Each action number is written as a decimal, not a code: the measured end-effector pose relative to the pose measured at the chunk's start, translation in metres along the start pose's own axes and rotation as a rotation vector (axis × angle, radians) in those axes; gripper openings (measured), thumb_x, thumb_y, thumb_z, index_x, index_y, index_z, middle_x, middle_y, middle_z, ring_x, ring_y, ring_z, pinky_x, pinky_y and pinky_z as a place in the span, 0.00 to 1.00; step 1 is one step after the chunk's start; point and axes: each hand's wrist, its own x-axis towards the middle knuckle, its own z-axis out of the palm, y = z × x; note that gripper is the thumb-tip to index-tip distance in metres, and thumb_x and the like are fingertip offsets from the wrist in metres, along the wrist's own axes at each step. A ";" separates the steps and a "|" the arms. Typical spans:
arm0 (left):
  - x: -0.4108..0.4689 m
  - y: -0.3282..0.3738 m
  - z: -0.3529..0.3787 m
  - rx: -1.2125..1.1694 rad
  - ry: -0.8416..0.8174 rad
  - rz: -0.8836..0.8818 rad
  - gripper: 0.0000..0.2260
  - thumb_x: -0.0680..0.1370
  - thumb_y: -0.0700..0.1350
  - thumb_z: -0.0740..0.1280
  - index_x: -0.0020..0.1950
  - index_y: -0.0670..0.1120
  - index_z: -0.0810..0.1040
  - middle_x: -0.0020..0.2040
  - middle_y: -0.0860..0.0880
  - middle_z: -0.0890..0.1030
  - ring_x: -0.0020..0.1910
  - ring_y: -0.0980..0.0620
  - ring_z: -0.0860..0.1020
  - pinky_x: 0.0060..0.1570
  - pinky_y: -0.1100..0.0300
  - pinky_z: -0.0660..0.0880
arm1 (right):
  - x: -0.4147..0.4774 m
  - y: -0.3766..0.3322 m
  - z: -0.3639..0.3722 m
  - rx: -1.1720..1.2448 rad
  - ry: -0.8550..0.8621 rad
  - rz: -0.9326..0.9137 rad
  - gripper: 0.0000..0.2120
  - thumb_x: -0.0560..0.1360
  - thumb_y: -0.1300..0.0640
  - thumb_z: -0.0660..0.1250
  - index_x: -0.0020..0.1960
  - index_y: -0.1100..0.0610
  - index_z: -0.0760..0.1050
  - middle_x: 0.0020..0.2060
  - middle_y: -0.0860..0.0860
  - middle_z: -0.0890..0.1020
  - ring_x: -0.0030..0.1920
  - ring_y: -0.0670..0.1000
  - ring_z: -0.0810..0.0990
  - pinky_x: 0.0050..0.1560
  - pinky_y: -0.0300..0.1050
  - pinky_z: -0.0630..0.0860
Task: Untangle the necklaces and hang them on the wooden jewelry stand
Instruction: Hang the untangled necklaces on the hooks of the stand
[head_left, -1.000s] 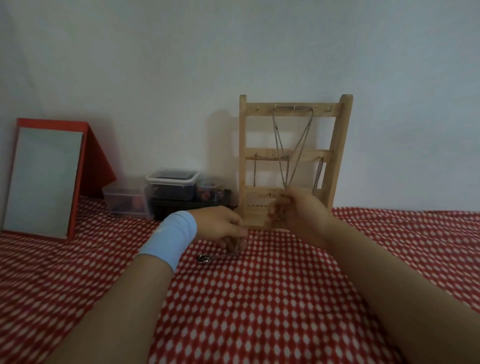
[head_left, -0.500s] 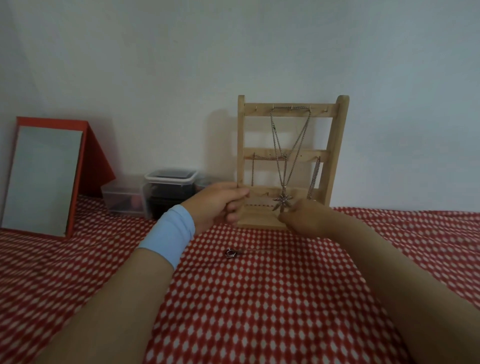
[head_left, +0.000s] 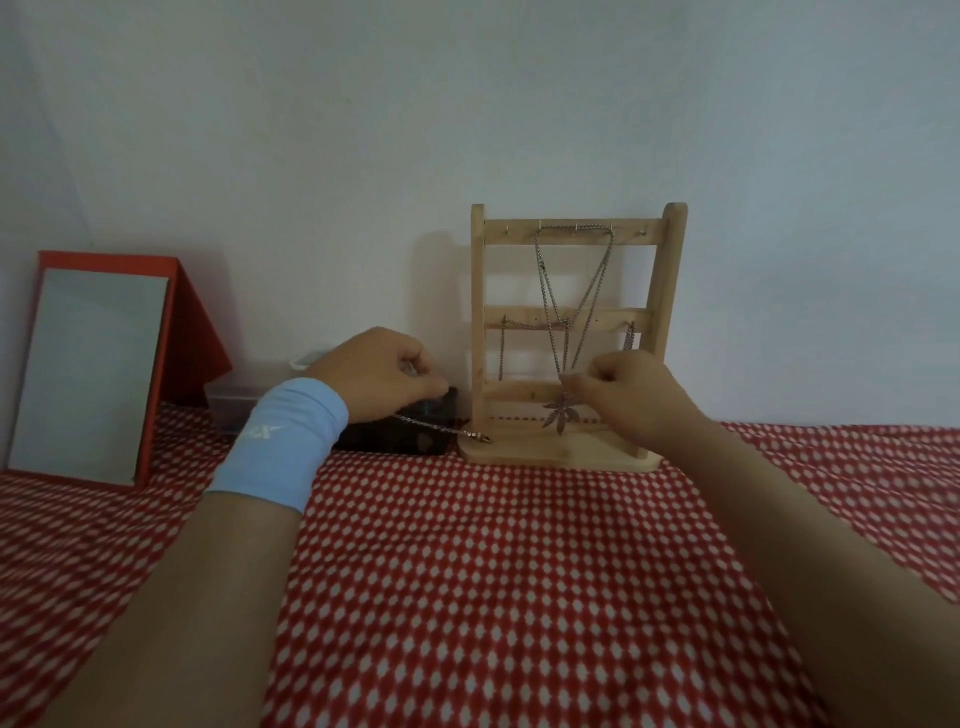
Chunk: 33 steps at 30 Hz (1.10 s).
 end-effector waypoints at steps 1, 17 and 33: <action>0.000 0.002 0.000 -0.021 0.010 -0.015 0.13 0.78 0.53 0.67 0.38 0.47 0.80 0.33 0.54 0.78 0.33 0.57 0.75 0.34 0.62 0.67 | 0.001 -0.002 0.000 0.113 0.042 0.028 0.23 0.79 0.46 0.68 0.31 0.56 0.68 0.25 0.48 0.71 0.28 0.48 0.70 0.33 0.43 0.68; 0.000 0.017 0.012 -1.663 0.004 -0.017 0.12 0.83 0.48 0.58 0.49 0.45 0.80 0.44 0.47 0.82 0.43 0.49 0.82 0.40 0.60 0.81 | -0.010 -0.020 0.010 0.553 -0.163 0.018 0.11 0.80 0.57 0.65 0.39 0.55 0.73 0.30 0.46 0.73 0.32 0.49 0.72 0.35 0.47 0.75; 0.017 0.073 0.020 -0.730 -0.359 0.062 0.21 0.78 0.41 0.67 0.70 0.48 0.68 0.46 0.45 0.84 0.43 0.43 0.82 0.48 0.48 0.79 | 0.003 -0.045 0.001 0.465 0.035 -0.136 0.10 0.73 0.65 0.71 0.52 0.57 0.75 0.47 0.44 0.79 0.41 0.42 0.77 0.38 0.32 0.73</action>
